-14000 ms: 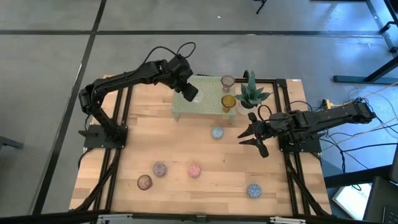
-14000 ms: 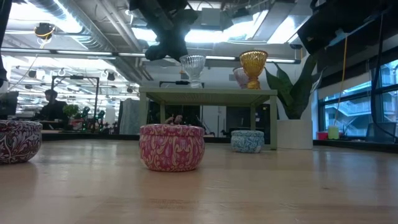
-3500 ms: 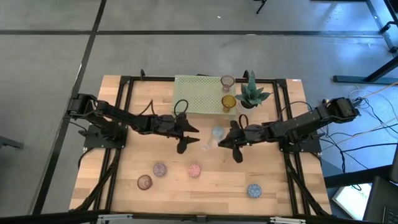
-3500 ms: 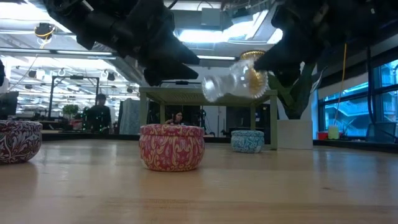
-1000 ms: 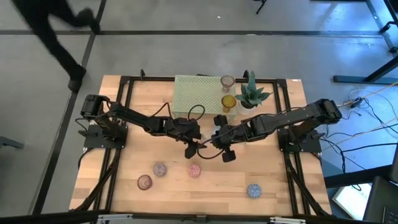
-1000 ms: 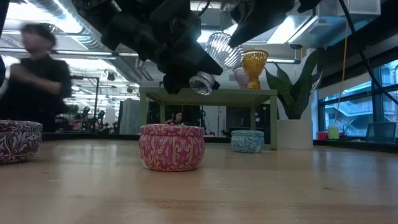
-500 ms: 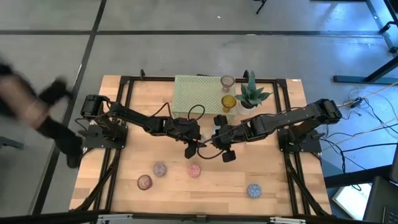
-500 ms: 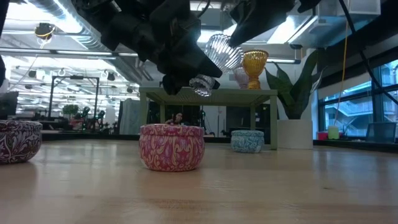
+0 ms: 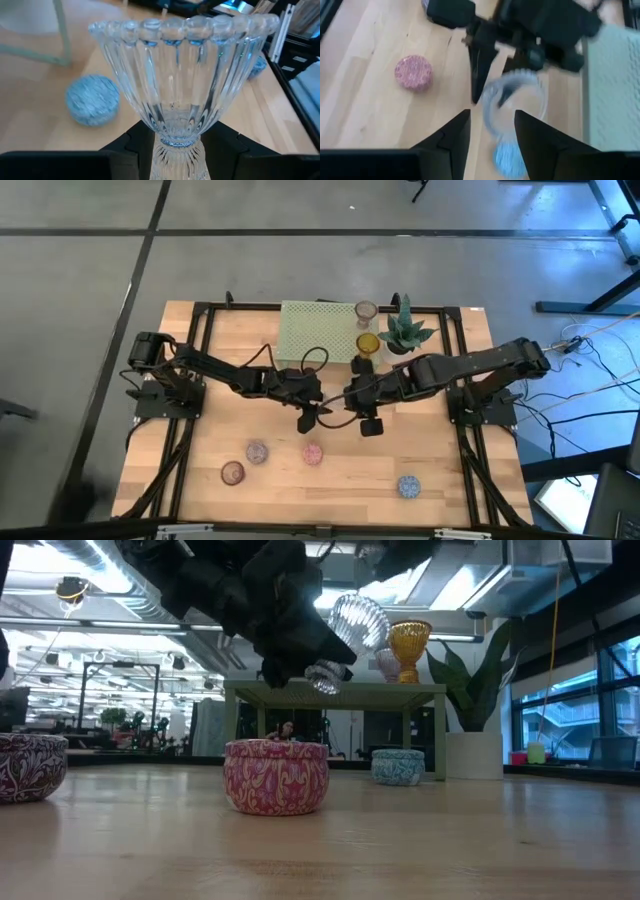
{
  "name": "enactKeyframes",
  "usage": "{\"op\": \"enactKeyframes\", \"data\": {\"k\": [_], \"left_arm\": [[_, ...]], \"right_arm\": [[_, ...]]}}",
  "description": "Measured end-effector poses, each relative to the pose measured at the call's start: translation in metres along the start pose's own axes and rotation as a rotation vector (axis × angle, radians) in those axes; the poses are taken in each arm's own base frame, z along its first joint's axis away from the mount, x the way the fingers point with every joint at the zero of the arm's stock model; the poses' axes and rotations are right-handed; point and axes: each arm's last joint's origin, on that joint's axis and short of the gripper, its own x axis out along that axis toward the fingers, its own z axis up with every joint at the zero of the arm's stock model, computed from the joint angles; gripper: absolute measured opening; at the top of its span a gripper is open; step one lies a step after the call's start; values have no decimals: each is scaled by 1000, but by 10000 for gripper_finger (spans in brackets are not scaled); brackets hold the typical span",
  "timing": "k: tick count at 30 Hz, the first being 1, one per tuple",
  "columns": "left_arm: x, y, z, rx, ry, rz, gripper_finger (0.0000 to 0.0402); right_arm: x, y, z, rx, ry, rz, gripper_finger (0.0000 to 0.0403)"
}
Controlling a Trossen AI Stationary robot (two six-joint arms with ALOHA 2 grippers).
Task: Pick & Place candle stick holders
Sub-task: Put the transparent glass candle holder on the shelf
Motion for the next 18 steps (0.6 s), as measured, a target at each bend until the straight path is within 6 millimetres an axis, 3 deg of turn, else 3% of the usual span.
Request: {"op": "enactKeyframes", "data": {"k": [4,7,12,18], "left_arm": [[-10,-1,11,68,-61,60,131],[-22,-3,23,143,-124,119,131],[-41,3,41,239,-223,296,132],[-43,34,53,268,-291,440,132]], "right_arm": [[-25,-3,5,85,36,3,159],[-31,4,1,70,24,17,159],[-25,22,-23,70,59,19,159],[-20,33,-65,122,0,-65,159]]}}
